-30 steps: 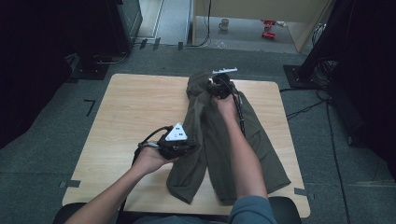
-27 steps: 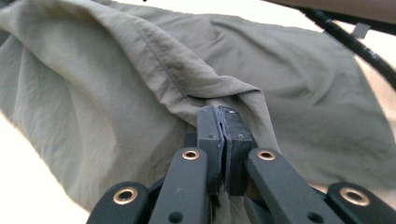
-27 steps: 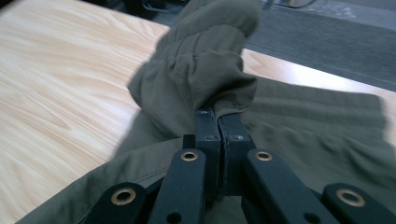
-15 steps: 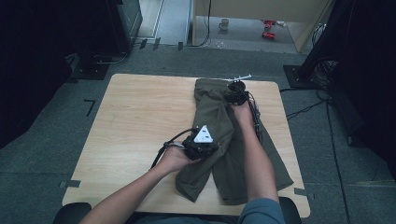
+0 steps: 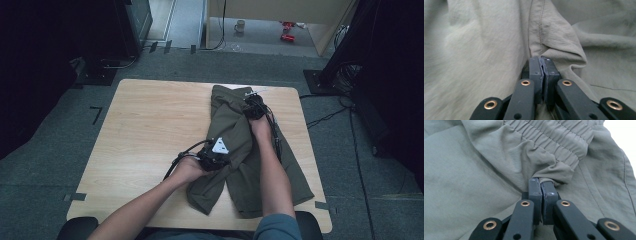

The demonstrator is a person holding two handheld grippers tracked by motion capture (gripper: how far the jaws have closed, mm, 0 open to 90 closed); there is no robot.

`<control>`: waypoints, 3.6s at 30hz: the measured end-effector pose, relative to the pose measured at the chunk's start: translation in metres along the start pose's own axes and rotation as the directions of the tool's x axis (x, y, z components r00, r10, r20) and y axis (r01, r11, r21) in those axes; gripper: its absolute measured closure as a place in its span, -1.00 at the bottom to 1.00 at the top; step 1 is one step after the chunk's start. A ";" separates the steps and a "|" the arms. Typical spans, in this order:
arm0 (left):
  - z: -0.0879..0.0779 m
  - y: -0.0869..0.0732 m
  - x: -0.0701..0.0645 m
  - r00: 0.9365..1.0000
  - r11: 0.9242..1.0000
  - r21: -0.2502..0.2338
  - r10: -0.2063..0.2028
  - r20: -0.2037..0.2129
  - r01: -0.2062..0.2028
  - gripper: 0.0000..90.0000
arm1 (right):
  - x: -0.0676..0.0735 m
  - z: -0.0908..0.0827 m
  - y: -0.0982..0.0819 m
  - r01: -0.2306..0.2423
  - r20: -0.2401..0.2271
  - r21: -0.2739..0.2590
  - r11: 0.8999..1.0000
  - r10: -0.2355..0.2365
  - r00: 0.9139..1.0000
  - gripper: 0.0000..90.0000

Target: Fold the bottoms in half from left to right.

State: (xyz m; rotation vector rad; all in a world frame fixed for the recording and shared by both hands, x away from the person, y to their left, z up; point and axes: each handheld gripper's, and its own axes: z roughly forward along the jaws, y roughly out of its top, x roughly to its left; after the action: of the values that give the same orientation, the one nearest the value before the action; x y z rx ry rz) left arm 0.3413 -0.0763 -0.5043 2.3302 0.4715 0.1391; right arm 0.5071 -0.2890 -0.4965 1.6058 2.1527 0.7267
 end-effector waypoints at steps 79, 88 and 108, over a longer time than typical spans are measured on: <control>-0.166 0.006 0.053 0.987 0.994 -0.064 -0.097 -0.128 0.090 0.98 | 0.037 -0.016 0.031 -0.055 -0.111 -0.158 0.986 0.037 0.993 0.96; -0.140 0.044 0.024 0.997 0.995 -0.078 -0.065 -0.034 0.062 0.99 | 0.028 -0.027 0.034 -0.041 -0.097 -0.176 0.984 0.024 0.995 0.96; -0.053 0.078 -0.028 0.988 0.991 -0.101 -0.071 0.135 0.085 0.98 | 0.003 -0.036 0.026 -0.008 -0.063 -0.126 0.992 0.000 0.998 0.95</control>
State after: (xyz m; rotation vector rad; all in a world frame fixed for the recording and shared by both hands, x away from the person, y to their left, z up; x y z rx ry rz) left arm 0.3257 -0.1032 -0.4112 2.1967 0.4766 -0.0261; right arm 0.5057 -0.2872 -0.4521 1.5416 2.1015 0.9065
